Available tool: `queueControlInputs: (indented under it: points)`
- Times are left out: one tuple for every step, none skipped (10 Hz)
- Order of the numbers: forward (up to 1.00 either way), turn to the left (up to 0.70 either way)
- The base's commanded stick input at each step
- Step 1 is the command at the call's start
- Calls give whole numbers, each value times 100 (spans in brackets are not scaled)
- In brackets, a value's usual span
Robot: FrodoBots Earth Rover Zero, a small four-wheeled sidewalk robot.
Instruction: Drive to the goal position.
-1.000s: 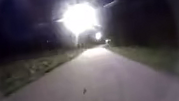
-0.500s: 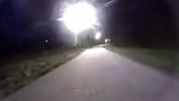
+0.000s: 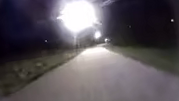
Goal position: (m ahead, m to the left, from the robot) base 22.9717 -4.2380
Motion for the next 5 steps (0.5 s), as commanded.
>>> queueControlInputs:
  points:
    - [100,0]
    - [100,0]
    - [100,0]
    - [100,0]
    - [100,-7]
